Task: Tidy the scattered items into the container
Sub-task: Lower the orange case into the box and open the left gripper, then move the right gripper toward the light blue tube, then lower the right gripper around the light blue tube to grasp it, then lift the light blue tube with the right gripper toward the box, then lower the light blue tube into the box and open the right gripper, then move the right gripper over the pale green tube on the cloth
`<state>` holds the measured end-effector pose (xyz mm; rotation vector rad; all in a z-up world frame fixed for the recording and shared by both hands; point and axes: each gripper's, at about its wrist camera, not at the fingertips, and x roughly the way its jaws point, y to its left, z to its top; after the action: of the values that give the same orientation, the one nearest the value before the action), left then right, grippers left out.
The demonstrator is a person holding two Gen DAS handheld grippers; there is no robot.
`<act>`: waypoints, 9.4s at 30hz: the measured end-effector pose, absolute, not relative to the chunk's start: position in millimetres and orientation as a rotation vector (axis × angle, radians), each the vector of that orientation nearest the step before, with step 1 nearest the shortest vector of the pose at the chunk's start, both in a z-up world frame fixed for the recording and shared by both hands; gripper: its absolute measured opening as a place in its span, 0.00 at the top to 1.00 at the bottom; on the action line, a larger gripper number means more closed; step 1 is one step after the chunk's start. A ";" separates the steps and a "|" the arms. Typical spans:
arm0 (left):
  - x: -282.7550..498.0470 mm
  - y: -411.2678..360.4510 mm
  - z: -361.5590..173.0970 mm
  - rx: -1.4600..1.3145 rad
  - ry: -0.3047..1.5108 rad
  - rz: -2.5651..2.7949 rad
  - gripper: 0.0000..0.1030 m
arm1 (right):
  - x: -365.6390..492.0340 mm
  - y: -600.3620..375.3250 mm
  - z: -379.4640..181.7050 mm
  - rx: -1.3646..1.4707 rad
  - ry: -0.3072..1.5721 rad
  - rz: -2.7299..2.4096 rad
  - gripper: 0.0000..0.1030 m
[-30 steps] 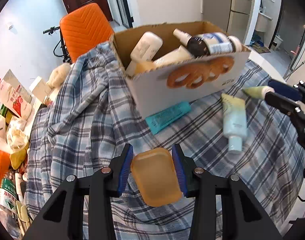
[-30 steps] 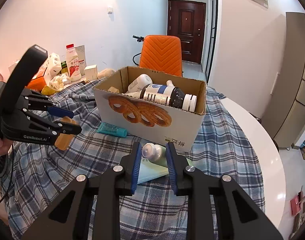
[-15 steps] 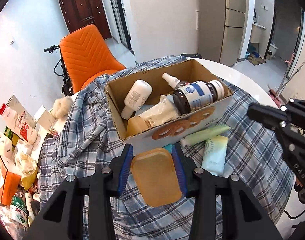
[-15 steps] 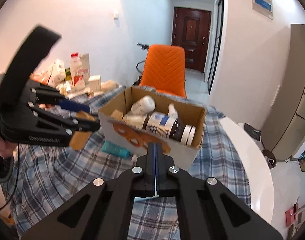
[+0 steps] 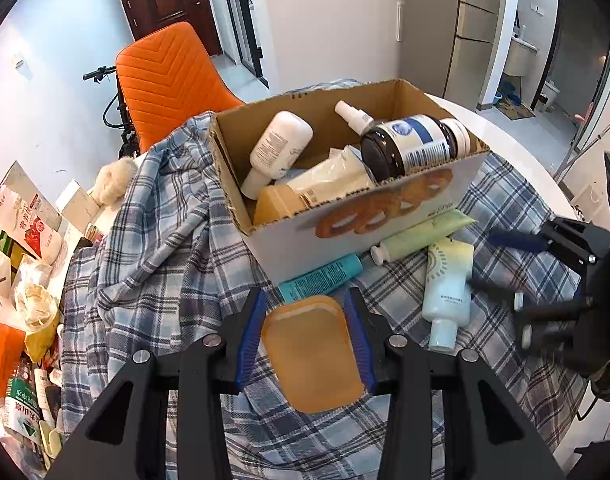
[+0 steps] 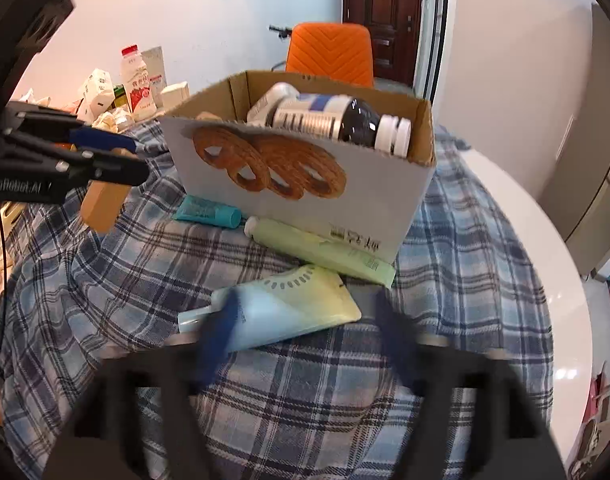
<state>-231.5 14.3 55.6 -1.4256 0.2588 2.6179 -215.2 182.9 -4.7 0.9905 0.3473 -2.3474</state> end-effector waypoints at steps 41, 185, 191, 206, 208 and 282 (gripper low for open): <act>-279.8 30.2 71.3 -1.367 0.339 2.620 0.17 | -263.8 163.7 53.6 0.980 0.266 -2.335 0.25; -209.2 67.6 19.0 -1.420 0.581 2.317 0.27 | -212.4 190.7 -3.2 0.978 0.478 -1.996 0.57; -219.2 79.6 32.6 -1.400 0.563 2.331 0.27 | -209.2 179.0 11.0 0.950 0.502 -1.991 0.58; -250.0 59.1 91.8 -1.384 0.524 2.430 0.27 | -238.5 143.6 76.2 0.849 0.511 -2.012 0.63; -253.6 52.9 101.2 -1.379 0.507 2.446 0.27 | -245.7 138.4 84.9 0.838 0.504 -2.015 0.63; -235.7 19.7 -6.4 -1.587 0.376 2.403 0.27 | -282.0 201.6 -26.6 1.104 0.483 -2.156 0.45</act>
<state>-235.7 19.7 -6.4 -1.5869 0.3765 2.4032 -282.0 201.6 -26.6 1.1040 0.4833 -2.1564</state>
